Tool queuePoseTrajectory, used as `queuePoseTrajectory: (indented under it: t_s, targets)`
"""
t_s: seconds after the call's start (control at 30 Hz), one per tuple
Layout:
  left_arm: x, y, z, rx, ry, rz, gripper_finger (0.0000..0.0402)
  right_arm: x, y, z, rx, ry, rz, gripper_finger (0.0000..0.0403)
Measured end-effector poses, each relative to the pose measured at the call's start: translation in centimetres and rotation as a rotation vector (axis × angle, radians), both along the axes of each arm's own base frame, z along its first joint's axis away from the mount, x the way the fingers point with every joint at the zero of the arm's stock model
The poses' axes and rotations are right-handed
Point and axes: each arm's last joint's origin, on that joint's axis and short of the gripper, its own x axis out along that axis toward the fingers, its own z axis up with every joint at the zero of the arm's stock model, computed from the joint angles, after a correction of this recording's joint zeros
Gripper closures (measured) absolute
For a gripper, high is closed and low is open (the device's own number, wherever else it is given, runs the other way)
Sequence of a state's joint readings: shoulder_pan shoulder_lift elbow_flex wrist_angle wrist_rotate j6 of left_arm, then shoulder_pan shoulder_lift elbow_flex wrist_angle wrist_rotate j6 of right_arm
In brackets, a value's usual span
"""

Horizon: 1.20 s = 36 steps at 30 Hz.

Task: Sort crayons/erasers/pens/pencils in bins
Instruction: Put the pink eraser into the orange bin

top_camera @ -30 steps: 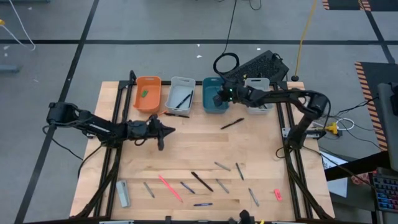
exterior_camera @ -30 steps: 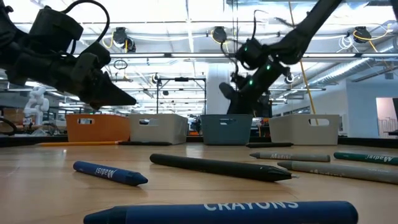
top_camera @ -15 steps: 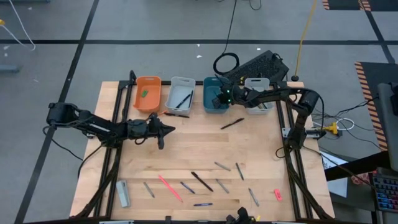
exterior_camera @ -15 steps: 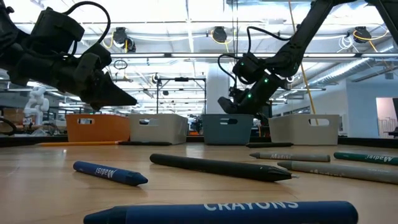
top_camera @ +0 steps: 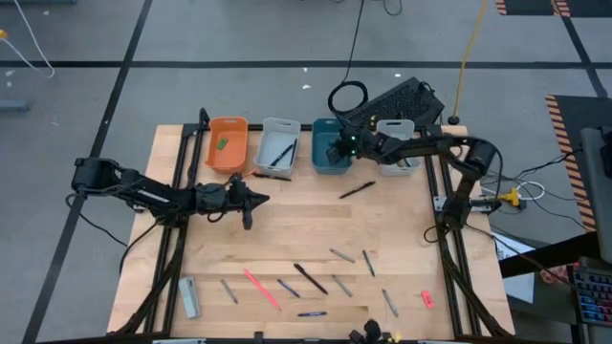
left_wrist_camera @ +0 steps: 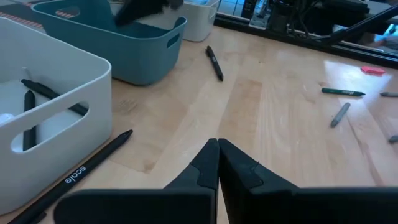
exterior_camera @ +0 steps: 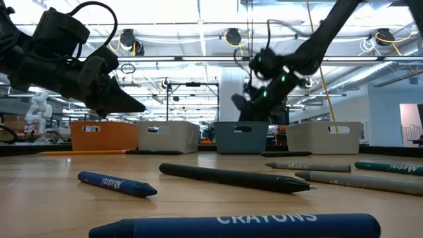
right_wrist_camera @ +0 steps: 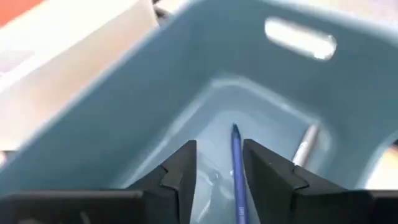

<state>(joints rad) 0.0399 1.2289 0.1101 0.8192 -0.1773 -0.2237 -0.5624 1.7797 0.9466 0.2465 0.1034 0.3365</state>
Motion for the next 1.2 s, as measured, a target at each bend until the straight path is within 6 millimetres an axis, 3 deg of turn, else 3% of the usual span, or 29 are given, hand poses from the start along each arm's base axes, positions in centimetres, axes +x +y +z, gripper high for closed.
queuePoseTrajectory:
  t_s: [0.13, 0.23, 0.33, 0.43, 0.57, 0.67, 0.8, 1.2]
  targets:
    - [0.0, 0.0, 0.0, -0.011, 0.000, -0.010, 0.0392, -0.6, 2.0, 4.1, -0.088, 0.006, 0.100, 0.0294]
    - [0.0, 0.0, 0.0, -0.019, -0.002, -0.007, 0.0397, -1.8, 4.7, 7.0, -0.096, 0.046, 0.178, 0.0338]
    - [0.0, 0.0, 0.0, -0.020, -0.003, -0.007, 0.0397, -2.8, 8.2, 8.4, -0.075, 0.110, 0.238, 0.0387]
    - [0.0, 0.0, 0.0, -0.020, -0.003, -0.008, 0.0393, -3.9, 11.9, 8.0, -0.045, 0.146, 0.261, 0.0393]
    - [0.0, 0.0, 0.0, -0.020, -0.003, -0.010, 0.0399, -5.4, 16.2, 6.1, 0.048, 0.103, 0.281, 0.0396]
    - [0.0, 0.0, 0.0, -0.020, -0.003, -0.010, 0.0395, -6.7, 19.0, 4.4, 0.127, 0.130, 0.286, 0.0401]
    - [0.0, -0.1, 0.0, -0.022, -0.005, -0.014, 0.0391, -7.8, 22.4, 3.5, 0.213, 0.166, 0.288, 0.0402]
    - [0.0, -0.1, 0.0, -0.029, -0.006, -0.023, 0.0390, -11.5, 28.9, 3.1, 0.452, 0.279, 0.228, 0.0402]
